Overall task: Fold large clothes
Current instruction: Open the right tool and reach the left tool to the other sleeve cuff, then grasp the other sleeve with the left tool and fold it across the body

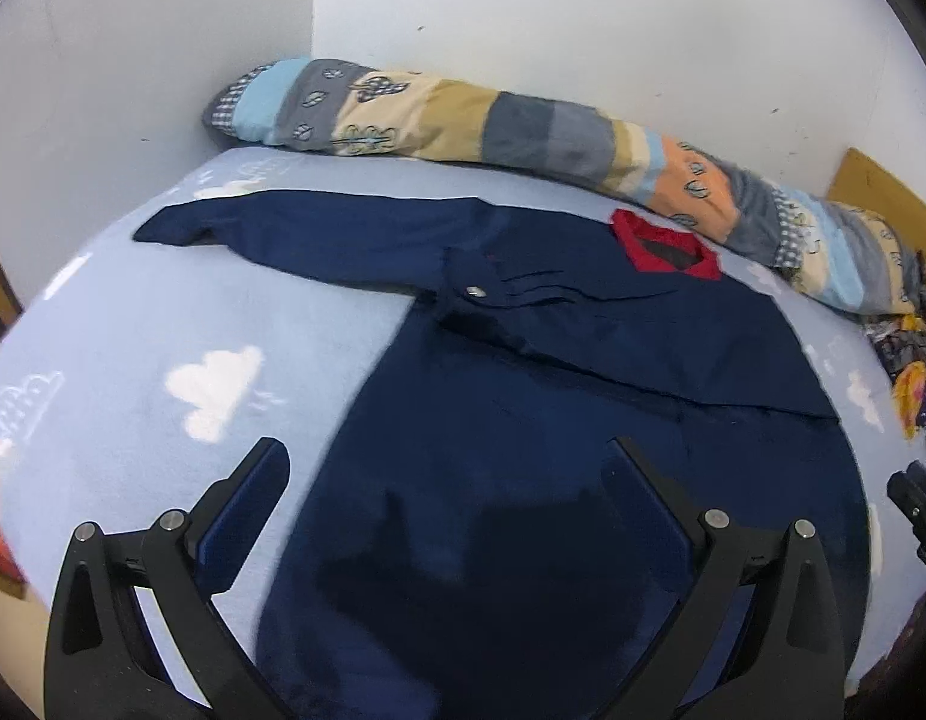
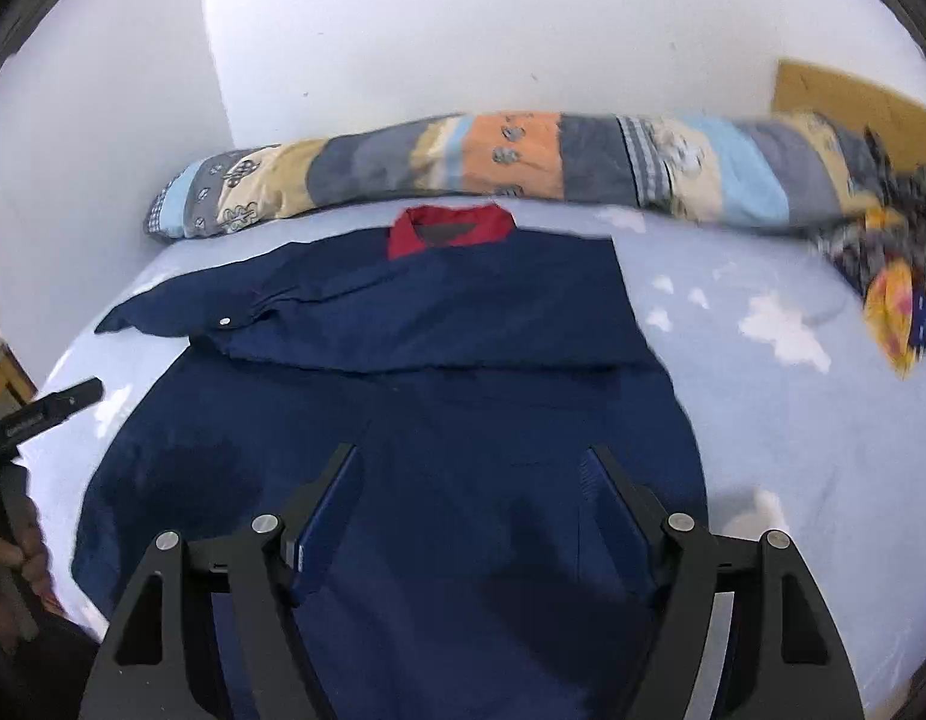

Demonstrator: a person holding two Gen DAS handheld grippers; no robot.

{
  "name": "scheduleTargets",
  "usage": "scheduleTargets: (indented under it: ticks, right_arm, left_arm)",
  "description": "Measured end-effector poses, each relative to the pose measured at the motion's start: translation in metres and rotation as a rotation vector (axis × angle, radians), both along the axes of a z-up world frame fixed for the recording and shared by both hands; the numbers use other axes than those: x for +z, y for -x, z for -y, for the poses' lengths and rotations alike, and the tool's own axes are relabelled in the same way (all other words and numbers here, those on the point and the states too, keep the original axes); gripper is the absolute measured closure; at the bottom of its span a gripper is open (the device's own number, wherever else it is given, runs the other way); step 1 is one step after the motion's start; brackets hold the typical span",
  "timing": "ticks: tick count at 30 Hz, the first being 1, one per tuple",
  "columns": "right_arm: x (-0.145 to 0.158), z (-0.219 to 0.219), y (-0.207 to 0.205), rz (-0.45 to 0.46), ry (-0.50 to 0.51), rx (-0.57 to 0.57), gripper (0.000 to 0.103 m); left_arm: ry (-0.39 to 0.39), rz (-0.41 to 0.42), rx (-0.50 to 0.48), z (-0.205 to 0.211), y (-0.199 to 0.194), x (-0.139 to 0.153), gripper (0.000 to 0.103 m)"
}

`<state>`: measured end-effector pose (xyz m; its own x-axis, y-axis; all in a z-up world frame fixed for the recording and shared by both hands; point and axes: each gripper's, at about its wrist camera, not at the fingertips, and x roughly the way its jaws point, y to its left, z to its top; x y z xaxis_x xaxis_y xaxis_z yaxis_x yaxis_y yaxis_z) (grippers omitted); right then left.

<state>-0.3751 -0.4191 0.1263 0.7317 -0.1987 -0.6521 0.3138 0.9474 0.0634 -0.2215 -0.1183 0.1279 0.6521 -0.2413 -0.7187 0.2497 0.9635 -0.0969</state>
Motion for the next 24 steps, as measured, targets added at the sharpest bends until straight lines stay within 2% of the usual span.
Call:
scheduleTargets:
  ticks: [2,4,7,10,12,15,17,21,22,23,24]
  right_arm:
    - [0.003,-0.011,-0.002,0.008,0.056,0.031,0.027]
    - [0.008,-0.023,0.001,0.029,0.103,0.065,0.027]
    - [0.012,-0.030,0.003,0.037,0.161,0.092,0.027]
    - [0.014,-0.031,0.003,0.040,0.166,0.118,0.027]
    - [0.013,-0.031,0.002,0.031,0.174,0.128,0.027]
    - [0.009,-0.031,0.001,0.012,0.182,0.140,0.027]
    - [0.005,-0.031,-0.002,-0.008,0.192,0.142,0.027]
    - [-0.005,-0.030,-0.011,-0.056,0.188,0.141,0.027]
    - [-0.008,-0.031,-0.014,-0.067,0.190,0.139,0.027]
    - [-0.010,-0.032,-0.016,-0.078,0.198,0.138,0.027]
    - [-0.013,-0.033,-0.018,-0.091,0.209,0.139,0.027]
  left_arm:
    - [0.063,-0.026,0.011,-0.018,-0.012,0.006,0.000]
    - [0.089,-0.041,0.047,-0.037,-0.029,0.009,0.000]
    - [0.139,-0.099,0.119,-0.081,-0.074,0.007,0.000]
    - [0.199,-0.158,0.206,-0.134,-0.129,0.001,0.000]
    - [0.274,-0.199,0.290,-0.174,-0.166,-0.009,0.000]
    - [0.436,-0.246,0.384,-0.219,-0.215,-0.030,0.003]
    - [0.568,-0.269,0.421,-0.238,-0.246,-0.048,0.005]
    - [0.726,-0.284,0.477,-0.256,-0.292,-0.082,0.011]
    - [0.759,-0.294,0.490,-0.261,-0.304,-0.091,0.015]
    - [0.825,-0.294,0.501,-0.266,-0.316,-0.103,0.025]
    - [0.870,-0.295,0.499,-0.268,-0.322,-0.108,0.029]
